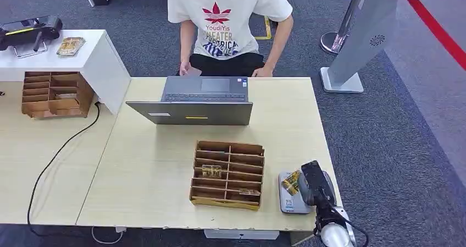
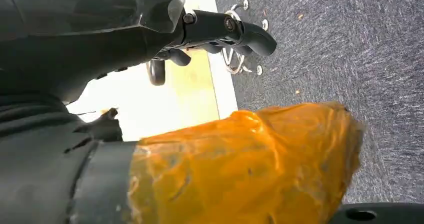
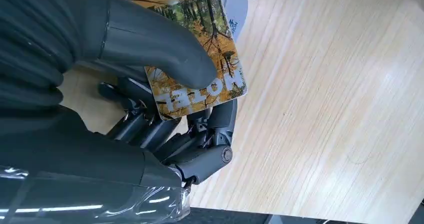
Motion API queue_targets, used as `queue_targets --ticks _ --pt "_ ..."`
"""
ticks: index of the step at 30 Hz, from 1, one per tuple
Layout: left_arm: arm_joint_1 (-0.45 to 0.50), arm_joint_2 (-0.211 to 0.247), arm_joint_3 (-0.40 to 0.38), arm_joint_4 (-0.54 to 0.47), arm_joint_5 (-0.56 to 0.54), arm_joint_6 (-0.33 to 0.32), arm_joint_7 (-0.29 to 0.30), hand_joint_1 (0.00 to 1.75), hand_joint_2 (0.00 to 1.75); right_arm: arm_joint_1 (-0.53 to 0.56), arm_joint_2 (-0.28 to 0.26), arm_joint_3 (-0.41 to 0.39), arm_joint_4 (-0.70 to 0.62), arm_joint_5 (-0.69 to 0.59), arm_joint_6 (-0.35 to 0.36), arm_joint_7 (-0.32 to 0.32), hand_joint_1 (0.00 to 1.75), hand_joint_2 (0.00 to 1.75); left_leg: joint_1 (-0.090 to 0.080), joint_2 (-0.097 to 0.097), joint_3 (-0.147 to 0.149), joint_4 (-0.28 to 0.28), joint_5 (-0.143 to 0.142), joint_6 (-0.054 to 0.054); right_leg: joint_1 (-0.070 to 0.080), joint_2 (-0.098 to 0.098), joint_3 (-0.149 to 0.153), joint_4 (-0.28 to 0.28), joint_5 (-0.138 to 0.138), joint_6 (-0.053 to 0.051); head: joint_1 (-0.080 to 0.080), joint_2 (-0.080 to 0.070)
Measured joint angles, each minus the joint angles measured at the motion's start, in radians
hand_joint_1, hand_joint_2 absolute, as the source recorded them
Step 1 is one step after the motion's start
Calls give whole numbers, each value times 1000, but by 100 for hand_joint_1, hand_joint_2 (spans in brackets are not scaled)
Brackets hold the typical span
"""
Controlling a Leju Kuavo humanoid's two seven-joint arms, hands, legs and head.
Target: Pass the card to the sensor for recognition and then transmit it.
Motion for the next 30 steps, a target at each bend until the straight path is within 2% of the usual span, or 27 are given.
queue_targets --ticks 30 --pt "0 0 3 0 3 1 0 0 0 2 4 0 0 0 -2 -2 175 175 0 0 0 0 0 0 0 0 0 0 0 0 0 0"
